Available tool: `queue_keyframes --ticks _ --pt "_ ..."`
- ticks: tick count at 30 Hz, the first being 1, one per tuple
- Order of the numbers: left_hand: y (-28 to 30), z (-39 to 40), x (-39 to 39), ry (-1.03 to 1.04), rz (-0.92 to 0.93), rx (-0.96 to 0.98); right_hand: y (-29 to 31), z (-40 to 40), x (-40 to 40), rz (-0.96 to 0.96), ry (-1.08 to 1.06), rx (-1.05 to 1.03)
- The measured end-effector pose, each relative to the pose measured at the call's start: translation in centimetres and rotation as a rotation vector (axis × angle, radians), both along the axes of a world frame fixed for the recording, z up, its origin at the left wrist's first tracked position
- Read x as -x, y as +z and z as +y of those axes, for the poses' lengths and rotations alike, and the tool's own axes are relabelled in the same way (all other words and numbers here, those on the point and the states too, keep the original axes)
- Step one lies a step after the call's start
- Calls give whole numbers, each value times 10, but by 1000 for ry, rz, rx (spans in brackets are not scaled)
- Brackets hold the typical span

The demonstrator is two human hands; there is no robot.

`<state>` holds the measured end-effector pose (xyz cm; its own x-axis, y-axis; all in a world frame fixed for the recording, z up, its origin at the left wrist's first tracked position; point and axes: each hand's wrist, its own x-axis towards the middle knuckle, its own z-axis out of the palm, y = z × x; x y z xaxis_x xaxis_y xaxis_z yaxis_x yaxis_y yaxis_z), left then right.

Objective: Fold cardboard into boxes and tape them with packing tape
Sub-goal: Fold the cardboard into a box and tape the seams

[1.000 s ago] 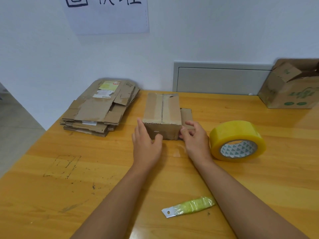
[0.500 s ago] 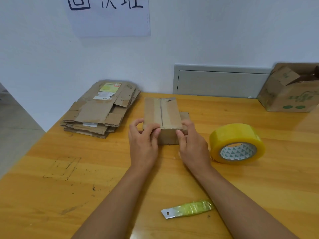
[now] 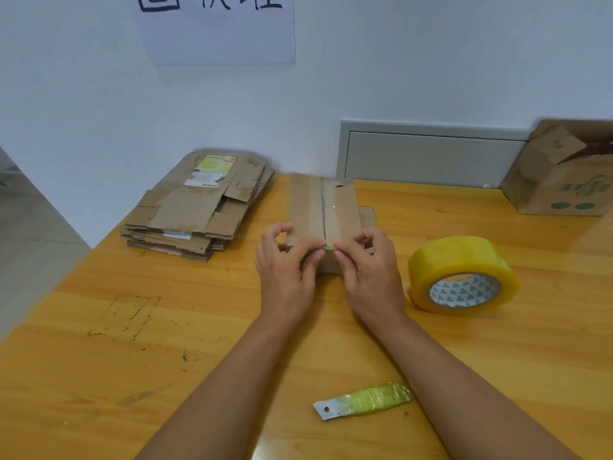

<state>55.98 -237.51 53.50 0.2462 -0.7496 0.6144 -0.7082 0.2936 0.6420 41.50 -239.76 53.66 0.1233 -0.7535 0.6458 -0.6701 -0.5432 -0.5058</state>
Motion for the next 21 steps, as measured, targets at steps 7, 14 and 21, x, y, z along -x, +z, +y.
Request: queue_keyframes --ticks 7,14,21 --pt "-2 0 -12 2 92 -67 -6 -6 3 -127 68 -33" --pt "0 0 -19 -23 90 -51 -6 -7 8 -196 72 -24" --pt "6 6 -27 -71 134 -77 -4 -8 12 -276 57 -19"
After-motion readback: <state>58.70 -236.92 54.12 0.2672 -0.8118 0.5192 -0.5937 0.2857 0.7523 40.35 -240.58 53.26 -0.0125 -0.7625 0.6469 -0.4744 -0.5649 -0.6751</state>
